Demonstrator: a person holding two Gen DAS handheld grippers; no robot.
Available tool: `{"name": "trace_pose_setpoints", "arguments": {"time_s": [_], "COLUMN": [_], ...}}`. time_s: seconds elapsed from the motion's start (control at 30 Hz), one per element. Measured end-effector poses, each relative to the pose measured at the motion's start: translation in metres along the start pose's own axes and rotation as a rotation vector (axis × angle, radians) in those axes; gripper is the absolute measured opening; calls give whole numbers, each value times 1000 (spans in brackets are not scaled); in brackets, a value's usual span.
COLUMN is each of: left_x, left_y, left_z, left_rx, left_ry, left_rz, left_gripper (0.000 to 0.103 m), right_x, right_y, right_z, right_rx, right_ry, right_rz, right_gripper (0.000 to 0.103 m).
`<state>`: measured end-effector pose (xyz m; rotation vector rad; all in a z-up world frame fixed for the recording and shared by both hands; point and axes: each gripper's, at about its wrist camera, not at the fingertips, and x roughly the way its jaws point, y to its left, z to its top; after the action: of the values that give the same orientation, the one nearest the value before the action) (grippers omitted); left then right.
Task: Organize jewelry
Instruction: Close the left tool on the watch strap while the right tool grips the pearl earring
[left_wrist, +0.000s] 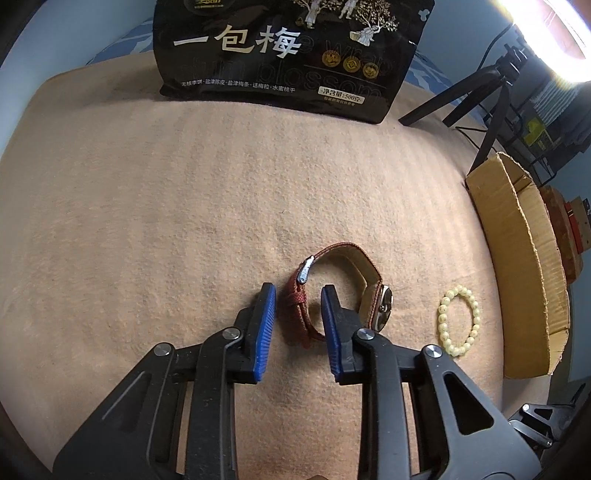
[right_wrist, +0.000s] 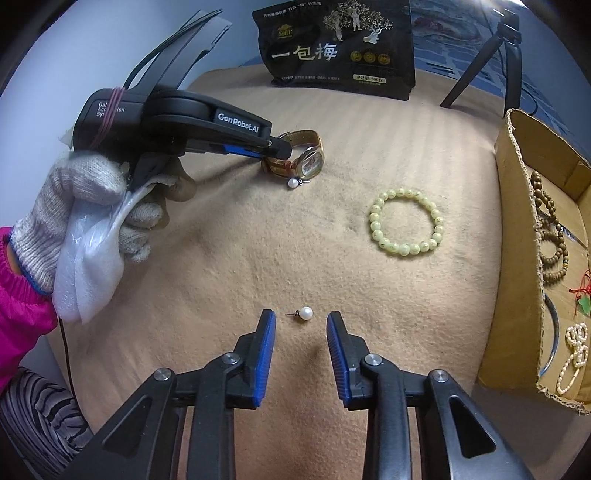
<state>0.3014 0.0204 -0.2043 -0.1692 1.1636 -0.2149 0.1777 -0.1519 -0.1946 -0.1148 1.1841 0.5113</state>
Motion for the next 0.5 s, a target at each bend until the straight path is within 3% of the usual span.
{"name": "trace_pose_setpoints", "arguments": {"time_s": [0.17, 0.5], "left_x": [2, 3], "left_y": [0, 0], "left_z": [-1, -2], "left_rx": [2, 2], "left_ry": [-4, -2], "left_rz": [13, 33], "left_gripper": [15, 12], "right_x": [7, 17], "right_y": [5, 7], "right_z": [-1, 3], "right_rx": [-29, -47], "right_ry": [15, 17], "right_rz": [-19, -63], "right_gripper": [28, 24]}}
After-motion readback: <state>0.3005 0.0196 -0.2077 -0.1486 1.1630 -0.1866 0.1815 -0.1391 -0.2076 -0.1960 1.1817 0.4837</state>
